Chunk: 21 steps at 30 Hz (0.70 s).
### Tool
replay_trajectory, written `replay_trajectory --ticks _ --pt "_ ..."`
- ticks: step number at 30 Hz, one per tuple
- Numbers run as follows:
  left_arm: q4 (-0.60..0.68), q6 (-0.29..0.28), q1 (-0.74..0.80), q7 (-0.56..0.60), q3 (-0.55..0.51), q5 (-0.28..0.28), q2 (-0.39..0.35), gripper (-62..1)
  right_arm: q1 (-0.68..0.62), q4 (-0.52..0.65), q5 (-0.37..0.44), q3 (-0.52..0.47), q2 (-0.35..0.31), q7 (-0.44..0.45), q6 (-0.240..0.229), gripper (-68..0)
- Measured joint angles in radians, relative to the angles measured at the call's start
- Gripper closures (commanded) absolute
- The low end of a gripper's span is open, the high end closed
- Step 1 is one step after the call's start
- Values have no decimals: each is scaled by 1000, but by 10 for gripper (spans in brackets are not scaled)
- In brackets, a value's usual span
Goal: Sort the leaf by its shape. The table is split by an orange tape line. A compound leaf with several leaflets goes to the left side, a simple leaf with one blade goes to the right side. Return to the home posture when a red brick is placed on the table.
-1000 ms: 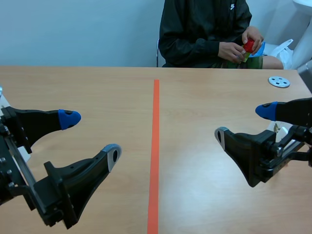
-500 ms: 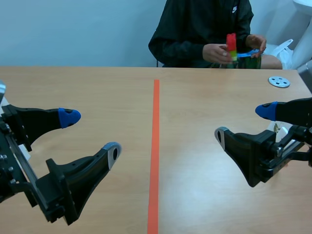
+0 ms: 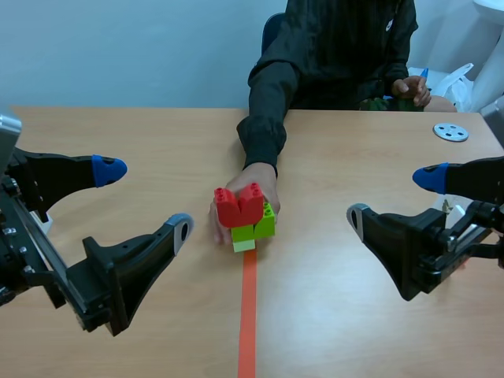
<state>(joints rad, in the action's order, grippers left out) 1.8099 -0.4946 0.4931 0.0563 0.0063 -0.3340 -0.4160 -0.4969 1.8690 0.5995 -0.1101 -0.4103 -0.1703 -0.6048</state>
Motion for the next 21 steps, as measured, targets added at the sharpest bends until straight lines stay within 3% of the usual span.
replay_trajectory --ticks 21 --pt "0 0 0 16 0 0 0 -623 0 0 0 0 0 0 0 -679"
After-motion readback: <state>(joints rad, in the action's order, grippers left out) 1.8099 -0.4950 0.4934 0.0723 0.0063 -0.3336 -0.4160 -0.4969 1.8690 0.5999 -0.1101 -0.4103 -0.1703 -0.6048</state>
